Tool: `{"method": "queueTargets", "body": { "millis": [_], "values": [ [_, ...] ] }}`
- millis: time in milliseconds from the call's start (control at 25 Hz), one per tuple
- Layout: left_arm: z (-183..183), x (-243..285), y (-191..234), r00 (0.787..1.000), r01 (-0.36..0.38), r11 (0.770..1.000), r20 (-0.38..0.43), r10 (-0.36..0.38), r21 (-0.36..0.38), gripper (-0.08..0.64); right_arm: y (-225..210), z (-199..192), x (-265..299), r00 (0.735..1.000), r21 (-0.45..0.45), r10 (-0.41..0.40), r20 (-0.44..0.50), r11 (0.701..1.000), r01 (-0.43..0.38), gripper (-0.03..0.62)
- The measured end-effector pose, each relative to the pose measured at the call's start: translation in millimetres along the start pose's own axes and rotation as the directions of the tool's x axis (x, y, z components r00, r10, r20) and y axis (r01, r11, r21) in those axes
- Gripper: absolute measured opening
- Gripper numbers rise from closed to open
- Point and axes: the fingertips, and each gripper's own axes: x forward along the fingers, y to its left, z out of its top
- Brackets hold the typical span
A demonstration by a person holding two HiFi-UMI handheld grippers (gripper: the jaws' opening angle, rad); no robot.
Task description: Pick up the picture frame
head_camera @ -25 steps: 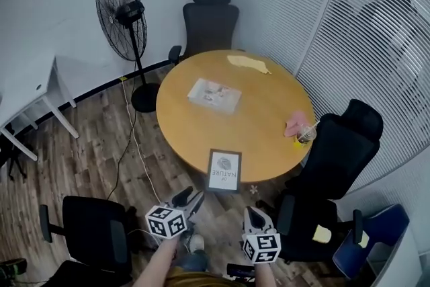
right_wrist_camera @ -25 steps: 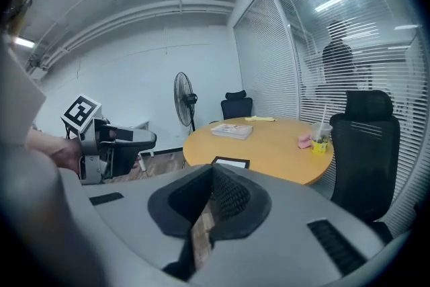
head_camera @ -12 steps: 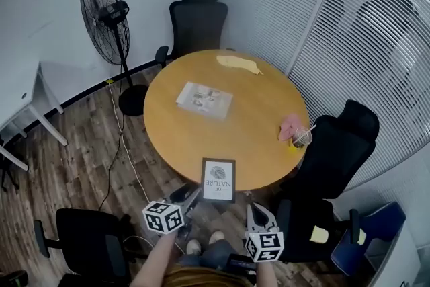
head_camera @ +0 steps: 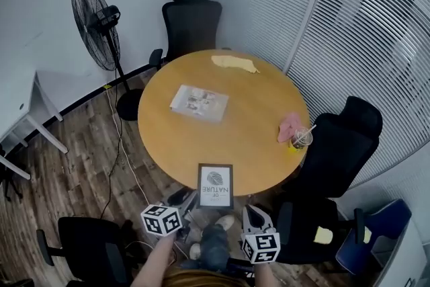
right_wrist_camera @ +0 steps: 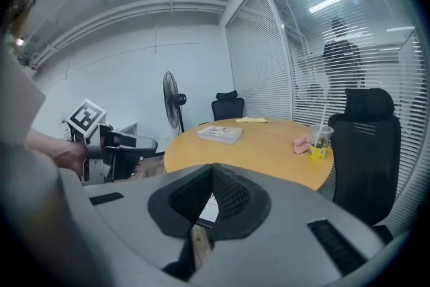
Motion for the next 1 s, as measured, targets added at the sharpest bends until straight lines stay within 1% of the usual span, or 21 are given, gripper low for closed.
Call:
{"method": "queueTargets", "body": {
  "millis": [80,240,520,680,800,920,1000],
  "values": [
    [-7.3,9.3,2.2,1.000,0.007,1.000,-0.029,-0.007,-0.004,0.187,-6.3,-4.8,3.2,1.000,0.007,-0.006,-0.009,1.000,0.006,0.012],
    [-22.0,22.7,5.9,0.995,0.006,1.000,-0.096,-0.005,0.012,0.189,-15.4,-13.6,9.2,0.999,0.019,-0.014,-0.038,1.000,0.015,0.012],
    [-41.3,35.0,29.7,0.987,-0.032,0.999,-0.161,0.027,-0.035,0.190,-20.1,-21.2,29.4,0.996,-0.002,0.016,-0.087,1.000,-0.016,0.012],
    [-60.0,40.7,43.9,0.974,-0.048,0.994,-0.223,0.025,-0.096,0.199,-24.6,-27.7,43.7,0.993,-0.005,0.026,-0.115,1.000,-0.027,0.012],
    [-74.6,48.1,54.3,0.964,-0.053,0.985,-0.267,0.008,-0.161,0.207,-28.2,-34.0,54.7,0.989,0.006,0.036,-0.141,0.999,-0.036,0.012],
    [-90.1,56.6,60.7,0.957,-0.050,0.964,-0.290,-0.029,-0.261,0.212,-30.4,-41.0,62.0,0.985,0.020,0.046,-0.167,0.999,-0.043,0.012],
    [-99.2,60.3,67.7,0.953,-0.066,0.949,-0.301,-0.032,-0.309,0.216,-31.1,-45.7,66.3,0.982,0.025,0.050,-0.183,0.999,-0.046,0.012]
  ]
}}
